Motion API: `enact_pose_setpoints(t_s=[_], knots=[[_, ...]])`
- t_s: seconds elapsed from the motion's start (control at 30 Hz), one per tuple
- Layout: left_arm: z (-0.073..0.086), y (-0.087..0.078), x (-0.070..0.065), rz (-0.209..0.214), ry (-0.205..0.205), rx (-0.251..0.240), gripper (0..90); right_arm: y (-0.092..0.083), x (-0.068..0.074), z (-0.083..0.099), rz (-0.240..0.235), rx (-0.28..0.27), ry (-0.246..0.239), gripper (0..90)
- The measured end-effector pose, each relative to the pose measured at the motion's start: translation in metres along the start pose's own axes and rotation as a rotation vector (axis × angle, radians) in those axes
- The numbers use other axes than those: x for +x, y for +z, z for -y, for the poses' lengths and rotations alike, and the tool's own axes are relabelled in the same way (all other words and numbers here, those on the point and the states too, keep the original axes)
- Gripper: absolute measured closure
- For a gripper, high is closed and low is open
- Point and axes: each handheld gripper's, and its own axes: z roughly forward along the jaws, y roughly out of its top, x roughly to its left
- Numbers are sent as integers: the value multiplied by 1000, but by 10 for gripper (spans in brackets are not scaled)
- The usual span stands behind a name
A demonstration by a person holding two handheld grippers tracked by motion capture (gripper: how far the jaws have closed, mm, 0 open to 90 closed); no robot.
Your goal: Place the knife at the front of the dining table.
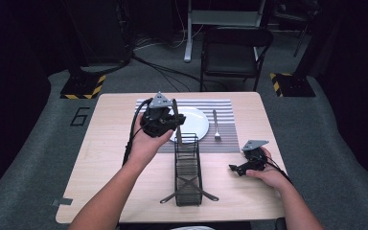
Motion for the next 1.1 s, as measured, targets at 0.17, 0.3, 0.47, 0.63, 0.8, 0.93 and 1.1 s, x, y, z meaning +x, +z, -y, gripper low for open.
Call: enact_pose_setpoints(t_s=[0.17,0.3,0.47,0.63,0.8,0.93,1.1], knots=[[-4,-12,3,-14,0,-14,824,0,0,0,0,-1,-6,0],[-3,-22,7,-38,7,-21,824,0,0,0,0,-1,-6,0],[0,-30,18,-67,-14,-24,824,0,0,0,0,-1,-5,0],[7,-32,31,-91,-40,-23,824,0,0,0,0,0,-1,0],[15,-28,43,-112,-74,-19,824,0,0,0,0,-1,-5,0],[20,-24,52,-139,-82,-11,825,0,0,0,0,0,0,0],[26,-19,65,-159,-107,-5,826,0,0,0,0,0,0,0]])
